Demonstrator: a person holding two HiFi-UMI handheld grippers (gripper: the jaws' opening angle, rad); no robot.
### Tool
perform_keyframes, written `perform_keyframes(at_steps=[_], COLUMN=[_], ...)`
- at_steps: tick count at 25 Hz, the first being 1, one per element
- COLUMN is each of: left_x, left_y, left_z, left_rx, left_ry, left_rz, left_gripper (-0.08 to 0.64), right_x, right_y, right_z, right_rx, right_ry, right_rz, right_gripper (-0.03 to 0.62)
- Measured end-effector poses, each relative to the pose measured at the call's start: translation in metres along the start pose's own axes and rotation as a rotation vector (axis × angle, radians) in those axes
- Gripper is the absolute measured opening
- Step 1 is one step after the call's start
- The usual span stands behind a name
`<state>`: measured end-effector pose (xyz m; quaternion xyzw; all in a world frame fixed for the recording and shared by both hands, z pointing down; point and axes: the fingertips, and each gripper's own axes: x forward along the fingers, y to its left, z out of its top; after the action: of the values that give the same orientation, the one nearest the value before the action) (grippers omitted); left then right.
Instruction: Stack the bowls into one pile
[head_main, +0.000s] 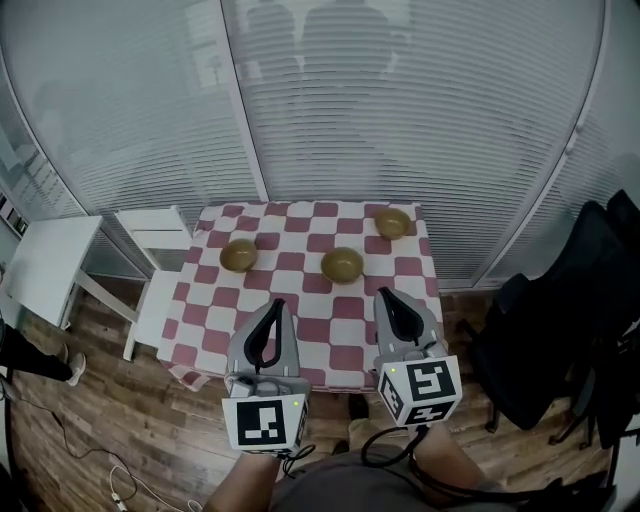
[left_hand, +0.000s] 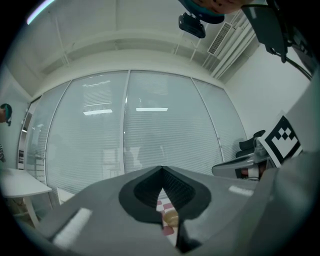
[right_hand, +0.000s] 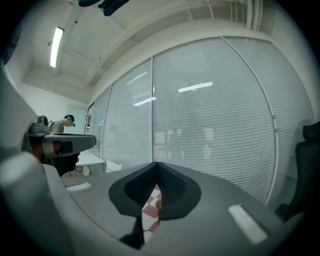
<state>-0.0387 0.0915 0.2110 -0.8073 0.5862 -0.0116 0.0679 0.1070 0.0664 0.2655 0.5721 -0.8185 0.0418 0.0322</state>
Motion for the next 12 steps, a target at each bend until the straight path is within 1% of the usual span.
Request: perform_keyframes(at_steps=[6, 12], left_x=[0.046, 0.098], left_y=[0.000, 0.003], left_z=[-0.021, -0.024], left_rx=[0.008, 0.012], left_ry=[0.046, 0.053], left_rz=[0.004, 0.019], left_gripper=[0.000, 0.000], right_x=[0.044, 0.091], right_y=[-0.026, -0.057], right_z=[-0.018, -0.022], right_rx=[0.030, 0.039], right_ry=[0.038, 0.067], right_rz=[0.014, 0.032], right_gripper=[0.028, 0.028])
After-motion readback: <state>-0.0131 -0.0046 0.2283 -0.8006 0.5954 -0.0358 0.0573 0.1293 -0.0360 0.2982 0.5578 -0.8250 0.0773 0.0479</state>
